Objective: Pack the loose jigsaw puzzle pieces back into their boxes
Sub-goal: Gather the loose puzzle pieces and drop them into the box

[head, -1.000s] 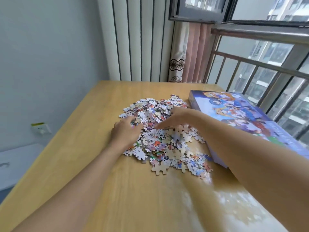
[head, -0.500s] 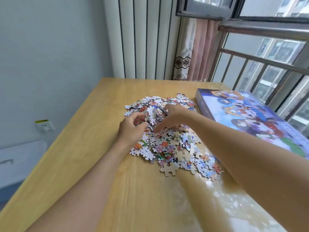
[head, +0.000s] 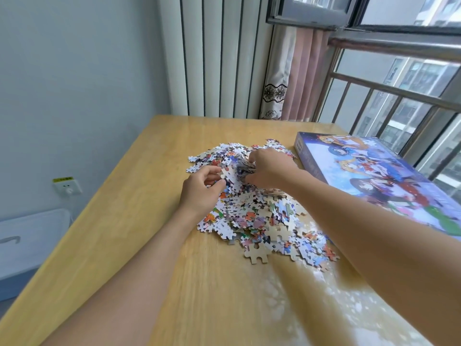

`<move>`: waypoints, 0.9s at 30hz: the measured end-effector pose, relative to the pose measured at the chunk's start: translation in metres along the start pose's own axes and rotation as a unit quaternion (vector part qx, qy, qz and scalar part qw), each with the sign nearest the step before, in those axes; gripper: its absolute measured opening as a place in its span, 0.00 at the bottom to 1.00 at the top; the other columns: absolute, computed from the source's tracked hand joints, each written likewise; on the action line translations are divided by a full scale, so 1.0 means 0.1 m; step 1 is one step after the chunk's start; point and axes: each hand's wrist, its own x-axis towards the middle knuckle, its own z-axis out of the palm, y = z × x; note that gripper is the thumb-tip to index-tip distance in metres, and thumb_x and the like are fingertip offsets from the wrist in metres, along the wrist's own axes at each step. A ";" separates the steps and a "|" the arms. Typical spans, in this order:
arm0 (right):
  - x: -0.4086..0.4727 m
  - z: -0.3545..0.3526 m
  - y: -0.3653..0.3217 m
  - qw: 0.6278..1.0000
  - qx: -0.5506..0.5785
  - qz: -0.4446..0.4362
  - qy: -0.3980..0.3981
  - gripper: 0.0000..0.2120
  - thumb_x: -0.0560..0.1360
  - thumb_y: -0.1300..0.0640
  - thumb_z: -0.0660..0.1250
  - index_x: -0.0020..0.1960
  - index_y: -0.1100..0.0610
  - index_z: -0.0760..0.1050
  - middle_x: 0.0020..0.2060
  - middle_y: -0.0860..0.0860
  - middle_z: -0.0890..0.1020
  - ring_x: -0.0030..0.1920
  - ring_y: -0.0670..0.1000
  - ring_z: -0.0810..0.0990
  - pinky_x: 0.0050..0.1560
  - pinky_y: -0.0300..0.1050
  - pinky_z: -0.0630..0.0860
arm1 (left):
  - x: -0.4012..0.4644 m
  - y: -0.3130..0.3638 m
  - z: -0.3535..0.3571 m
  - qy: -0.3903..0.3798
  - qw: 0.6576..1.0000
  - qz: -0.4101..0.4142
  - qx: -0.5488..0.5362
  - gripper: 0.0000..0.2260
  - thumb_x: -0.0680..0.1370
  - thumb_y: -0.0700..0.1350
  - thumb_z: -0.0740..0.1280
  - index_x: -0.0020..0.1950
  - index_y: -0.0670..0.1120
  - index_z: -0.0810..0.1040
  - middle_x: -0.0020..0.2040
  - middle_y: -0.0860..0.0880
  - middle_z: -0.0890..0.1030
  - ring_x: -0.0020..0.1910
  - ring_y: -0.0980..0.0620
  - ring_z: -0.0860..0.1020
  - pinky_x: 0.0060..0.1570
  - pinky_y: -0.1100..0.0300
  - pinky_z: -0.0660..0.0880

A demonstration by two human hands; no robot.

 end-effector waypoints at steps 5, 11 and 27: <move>0.07 0.08 -0.09 0.999 -0.024 -0.026 0.018 0.10 0.73 0.60 0.68 0.55 0.56 0.74 0.39 0.52 0.77 0.32 0.50 0.74 0.26 0.41 0.67 | -0.01 0.01 0.00 0.002 1.000 0.006 0.000 0.13 0.78 0.44 0.70 0.62 0.50 0.79 0.53 0.54 0.81 0.53 0.62 0.77 0.48 0.71 0.72; 0.10 0.07 -0.11 0.998 -0.035 -0.030 0.053 0.11 0.75 0.67 0.65 0.37 0.57 0.67 0.34 0.53 0.74 0.29 0.52 0.71 0.26 0.41 0.64 | 0.00 -0.01 0.00 0.007 1.000 0.005 -0.004 0.11 0.78 0.44 0.70 0.60 0.51 0.80 0.52 0.55 0.81 0.54 0.60 0.78 0.48 0.69 0.73; -0.71 -0.39 0.47 0.714 0.667 0.189 -0.097 0.09 0.77 0.61 0.72 0.56 0.61 0.78 0.53 0.60 0.82 0.46 0.60 0.84 0.49 0.57 0.84 | -0.16 0.19 0.01 0.076 0.992 0.097 0.037 0.10 0.77 0.41 0.69 0.57 0.48 0.80 0.49 0.55 0.82 0.51 0.57 0.80 0.50 0.62 0.75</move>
